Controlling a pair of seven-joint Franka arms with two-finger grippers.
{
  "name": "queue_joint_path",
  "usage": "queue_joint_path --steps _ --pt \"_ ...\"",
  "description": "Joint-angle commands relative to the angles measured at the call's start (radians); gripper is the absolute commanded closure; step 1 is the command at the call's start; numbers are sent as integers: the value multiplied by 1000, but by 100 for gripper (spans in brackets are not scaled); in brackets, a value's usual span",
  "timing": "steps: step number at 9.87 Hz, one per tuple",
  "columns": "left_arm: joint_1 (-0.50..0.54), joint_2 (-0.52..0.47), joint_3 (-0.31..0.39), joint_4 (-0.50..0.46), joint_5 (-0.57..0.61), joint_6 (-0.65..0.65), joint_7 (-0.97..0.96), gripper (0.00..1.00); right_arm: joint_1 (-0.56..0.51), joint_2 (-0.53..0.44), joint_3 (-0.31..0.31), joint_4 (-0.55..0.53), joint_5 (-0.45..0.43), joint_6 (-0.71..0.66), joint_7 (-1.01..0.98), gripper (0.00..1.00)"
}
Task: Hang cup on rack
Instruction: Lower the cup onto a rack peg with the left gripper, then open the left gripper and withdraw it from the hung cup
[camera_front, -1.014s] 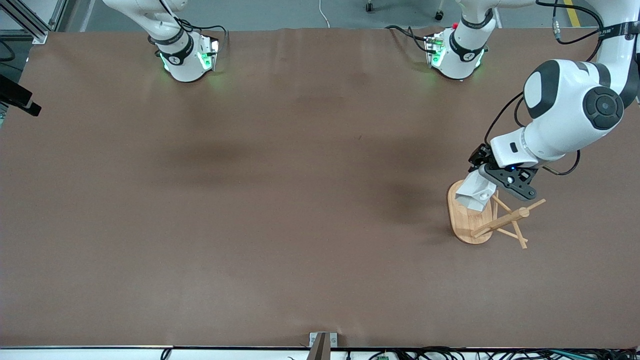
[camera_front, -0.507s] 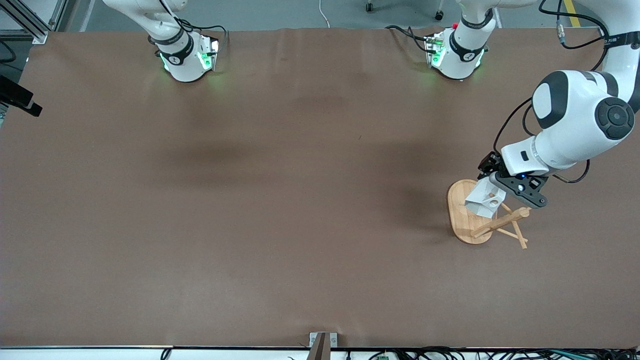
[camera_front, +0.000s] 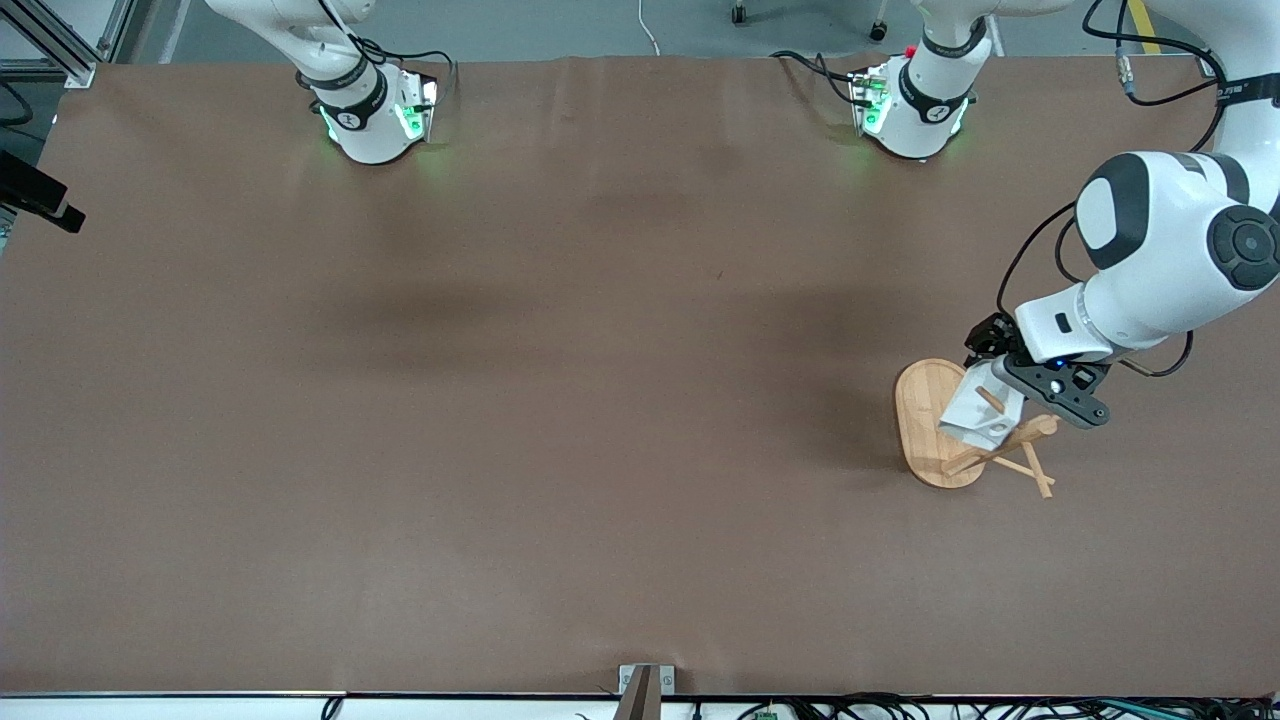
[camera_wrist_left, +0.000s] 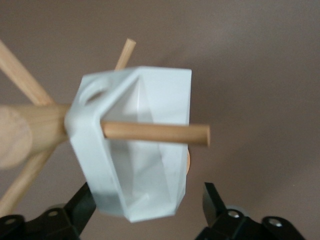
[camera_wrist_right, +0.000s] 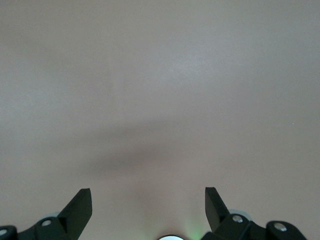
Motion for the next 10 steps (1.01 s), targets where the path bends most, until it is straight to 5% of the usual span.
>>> queue_joint_path --steps 1,7,10 --pt "-4 29 14 33 -49 -1 13 0 -5 7 3 16 -14 -12 -11 0" --pt "-4 -98 7 208 -12 -341 -403 0 3 6 3 18 -36 -2 3 0" --pt "-4 -197 -69 240 132 -464 -685 0 -8 7 3 16 -33 -8 4 0"
